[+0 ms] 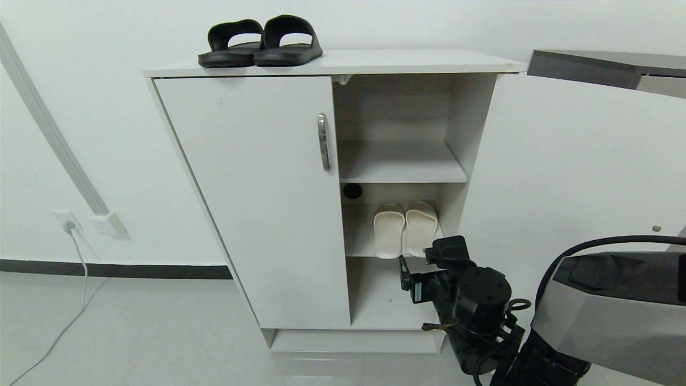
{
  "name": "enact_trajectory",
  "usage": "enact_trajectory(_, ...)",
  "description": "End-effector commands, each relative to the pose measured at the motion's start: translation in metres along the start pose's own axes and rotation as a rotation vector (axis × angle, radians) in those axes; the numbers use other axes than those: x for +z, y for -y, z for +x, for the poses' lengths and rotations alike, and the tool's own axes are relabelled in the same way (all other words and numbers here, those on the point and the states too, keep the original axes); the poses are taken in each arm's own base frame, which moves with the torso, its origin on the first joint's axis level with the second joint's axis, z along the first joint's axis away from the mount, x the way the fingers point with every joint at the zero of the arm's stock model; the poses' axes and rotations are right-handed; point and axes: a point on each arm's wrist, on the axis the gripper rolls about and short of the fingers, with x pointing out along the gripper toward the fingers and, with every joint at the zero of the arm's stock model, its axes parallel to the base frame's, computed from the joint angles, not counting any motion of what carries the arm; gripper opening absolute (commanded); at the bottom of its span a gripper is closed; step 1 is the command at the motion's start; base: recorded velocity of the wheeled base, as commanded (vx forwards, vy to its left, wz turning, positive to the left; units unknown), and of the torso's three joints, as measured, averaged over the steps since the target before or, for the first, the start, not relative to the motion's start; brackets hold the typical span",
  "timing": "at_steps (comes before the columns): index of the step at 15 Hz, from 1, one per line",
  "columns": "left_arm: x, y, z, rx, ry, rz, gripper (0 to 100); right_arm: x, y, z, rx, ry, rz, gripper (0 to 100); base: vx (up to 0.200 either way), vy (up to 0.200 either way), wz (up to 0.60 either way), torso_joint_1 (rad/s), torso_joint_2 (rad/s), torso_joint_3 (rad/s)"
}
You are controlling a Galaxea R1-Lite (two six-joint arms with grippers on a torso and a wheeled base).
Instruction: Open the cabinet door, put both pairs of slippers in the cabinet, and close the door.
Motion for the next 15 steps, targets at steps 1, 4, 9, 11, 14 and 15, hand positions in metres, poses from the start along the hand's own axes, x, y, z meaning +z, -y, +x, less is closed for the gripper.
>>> enact_trajectory(1,0.0003,0.0,-0.0001,0.0,0.001,-0.003,0,-0.0015,0.0012,0.001,-0.004,-0.004,-0.003,100,0.0,0.0,0.0,0.0,0.0,0.0)
enact_trajectory(4,0.0003,0.0,0.0,0.0,0.0,-0.006,0,-0.0023,0.0013,0.0008,-0.004,-0.006,-0.005,100,0.0,0.0,0.0,0.0,0.0,0.0)
enact_trajectory(9,0.0003,0.0,0.0,-0.001,0.0,-0.006,0,-0.0031,0.0014,0.0007,-0.004,-0.009,-0.008,100,0.0,0.12,0.0,0.0,0.0,0.0)
enact_trajectory(11,0.0003,0.0,0.0,0.0,0.0,-0.006,0,-0.0041,0.0012,0.0009,-0.004,-0.01,-0.009,100,0.0,0.2,0.0,0.014,0.0,0.0)
enact_trajectory(14,0.0003,0.0,0.0,-0.001,0.0,-0.006,0,-0.0045,0.0016,0.0004,-0.004,-0.011,-0.009,100,0.0,0.2,0.0,-0.004,0.0,0.002)
enact_trajectory(15,0.0003,0.0,0.0,0.0,0.0,-0.006,0,-0.0055,0.0021,-0.0004,-0.002,-0.016,-0.014,100,0.0,0.2,0.0,0.002,0.0,0.002)
